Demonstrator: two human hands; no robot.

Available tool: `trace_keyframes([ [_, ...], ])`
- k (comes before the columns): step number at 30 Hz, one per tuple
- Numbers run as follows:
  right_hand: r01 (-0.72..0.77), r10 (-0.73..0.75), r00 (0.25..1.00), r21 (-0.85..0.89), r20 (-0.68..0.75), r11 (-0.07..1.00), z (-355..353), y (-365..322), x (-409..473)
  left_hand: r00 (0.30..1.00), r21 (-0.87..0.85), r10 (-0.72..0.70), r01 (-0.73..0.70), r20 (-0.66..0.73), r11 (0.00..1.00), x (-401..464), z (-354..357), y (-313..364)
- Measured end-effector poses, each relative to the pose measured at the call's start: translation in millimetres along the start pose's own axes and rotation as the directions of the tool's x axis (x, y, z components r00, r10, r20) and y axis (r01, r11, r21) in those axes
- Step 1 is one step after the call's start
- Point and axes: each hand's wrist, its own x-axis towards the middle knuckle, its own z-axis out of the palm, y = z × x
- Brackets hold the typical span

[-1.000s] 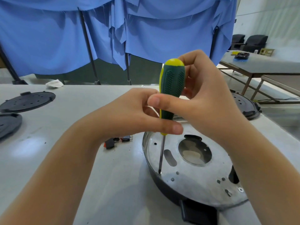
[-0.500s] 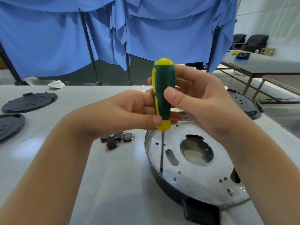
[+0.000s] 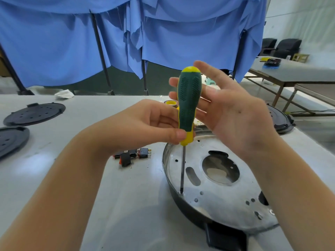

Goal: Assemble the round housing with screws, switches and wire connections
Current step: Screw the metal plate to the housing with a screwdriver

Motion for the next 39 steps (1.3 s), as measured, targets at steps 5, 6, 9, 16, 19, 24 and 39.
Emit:
trace_keyframes([
  [5,0.054,-0.041,0.998,-0.261,0.053,0.964,2.1,5.4,-2.5,0.994,-0.037,0.002,0.002,0.105,0.999,-3.0,-6.4,-0.9],
  [6,0.057,-0.051,0.998,-0.282,0.027,0.958,3.3,6.8,-2.7,0.993,-0.030,-0.001,0.005,0.122,1.000,-3.5,-6.5,0.2],
  [9,0.071,-0.084,0.996,-0.338,-0.023,0.938,7.2,8.8,-2.9,0.997,0.046,-0.037,0.035,0.060,0.998,-2.4,-2.1,5.8],
  [16,0.076,-0.106,0.989,-0.270,-0.101,0.960,8.0,11.0,-2.8,0.988,0.133,0.002,0.019,-0.155,0.991,3.9,7.5,9.5],
  [19,0.047,-0.052,0.998,-0.143,-0.037,0.989,6.9,8.2,-2.0,0.998,0.047,-0.014,0.018,-0.065,0.999,-0.2,5.2,8.9],
  [24,0.045,-0.033,0.997,-0.164,0.076,0.985,3.9,2.4,-3.9,0.999,-0.026,-0.020,0.020,0.026,0.999,-1.3,3.5,5.7],
  [39,0.068,-0.097,0.991,-0.292,-0.087,0.954,9.8,7.4,-2.2,0.999,0.085,-0.017,0.021,-0.051,0.996,2.1,7.2,5.0],
])
